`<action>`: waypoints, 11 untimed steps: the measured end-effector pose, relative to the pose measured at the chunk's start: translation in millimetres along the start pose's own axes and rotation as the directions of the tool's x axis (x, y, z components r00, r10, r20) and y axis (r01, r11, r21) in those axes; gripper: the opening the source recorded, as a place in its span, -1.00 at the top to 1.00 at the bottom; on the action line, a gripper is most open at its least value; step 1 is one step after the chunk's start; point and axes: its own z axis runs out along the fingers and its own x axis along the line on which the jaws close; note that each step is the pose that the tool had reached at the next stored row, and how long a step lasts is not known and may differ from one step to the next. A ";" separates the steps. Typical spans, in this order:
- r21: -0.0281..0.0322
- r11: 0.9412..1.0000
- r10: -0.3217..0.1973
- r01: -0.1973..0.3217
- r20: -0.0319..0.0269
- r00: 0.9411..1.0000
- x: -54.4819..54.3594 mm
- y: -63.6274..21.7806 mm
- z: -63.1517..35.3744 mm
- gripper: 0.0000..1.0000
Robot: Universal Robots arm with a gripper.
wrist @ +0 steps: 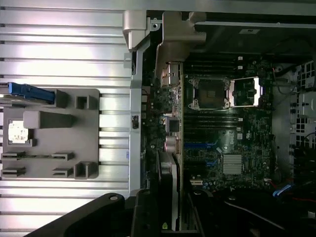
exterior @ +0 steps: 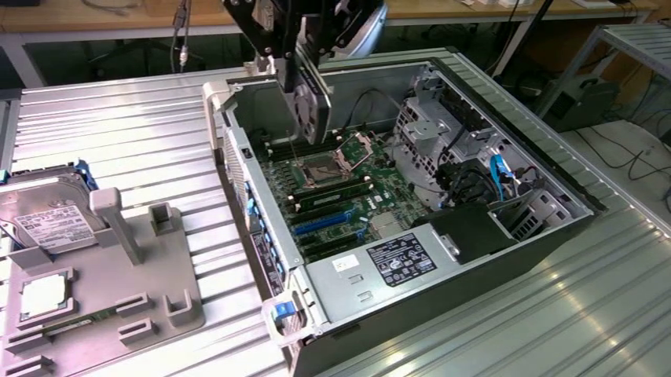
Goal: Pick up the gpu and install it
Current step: 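Pick up the gpu and move the gpu toward the slot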
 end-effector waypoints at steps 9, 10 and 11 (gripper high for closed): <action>0.000 1.000 0.000 0.000 0.000 1.000 -25.7 2.1 9.3 0.44; 0.000 1.000 0.000 0.000 0.000 1.000 -27.8 2.7 10.3 0.44; 0.000 1.000 0.000 0.000 0.000 1.000 -29.6 3.6 11.0 0.44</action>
